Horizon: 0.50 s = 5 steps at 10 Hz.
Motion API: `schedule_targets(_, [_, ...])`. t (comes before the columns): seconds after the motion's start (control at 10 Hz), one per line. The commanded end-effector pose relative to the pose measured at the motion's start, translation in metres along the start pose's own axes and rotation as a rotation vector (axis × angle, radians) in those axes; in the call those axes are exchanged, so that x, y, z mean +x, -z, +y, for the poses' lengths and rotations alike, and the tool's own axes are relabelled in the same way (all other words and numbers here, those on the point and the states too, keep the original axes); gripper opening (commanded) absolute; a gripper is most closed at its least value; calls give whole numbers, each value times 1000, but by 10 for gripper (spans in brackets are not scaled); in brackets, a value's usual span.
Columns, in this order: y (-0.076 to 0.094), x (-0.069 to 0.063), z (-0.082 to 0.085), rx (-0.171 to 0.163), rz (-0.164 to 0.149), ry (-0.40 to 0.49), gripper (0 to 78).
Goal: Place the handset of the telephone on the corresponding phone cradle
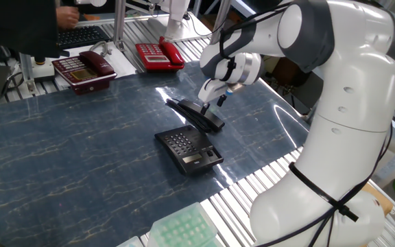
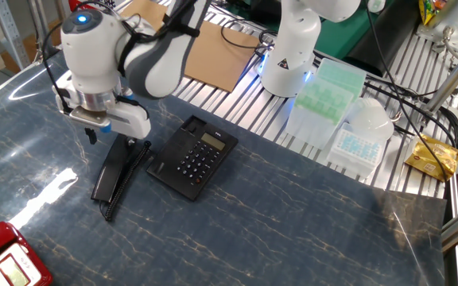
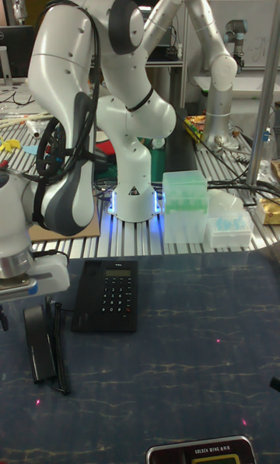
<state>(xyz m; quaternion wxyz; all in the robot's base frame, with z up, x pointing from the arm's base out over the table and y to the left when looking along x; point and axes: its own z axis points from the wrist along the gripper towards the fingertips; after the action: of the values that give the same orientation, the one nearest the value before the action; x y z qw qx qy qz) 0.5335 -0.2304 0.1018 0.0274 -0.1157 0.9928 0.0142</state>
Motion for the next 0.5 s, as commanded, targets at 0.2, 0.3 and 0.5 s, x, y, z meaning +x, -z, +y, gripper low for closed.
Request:
schedule_targets(0.2, [-5, -1, 3, 17, -7, 4, 775])
schedule_targets(0.3, [-10, -2, 4, 19, -15, 6, 775])
schedule_targets(0.5, [-12, -3, 4, 19, -15, 9, 775])
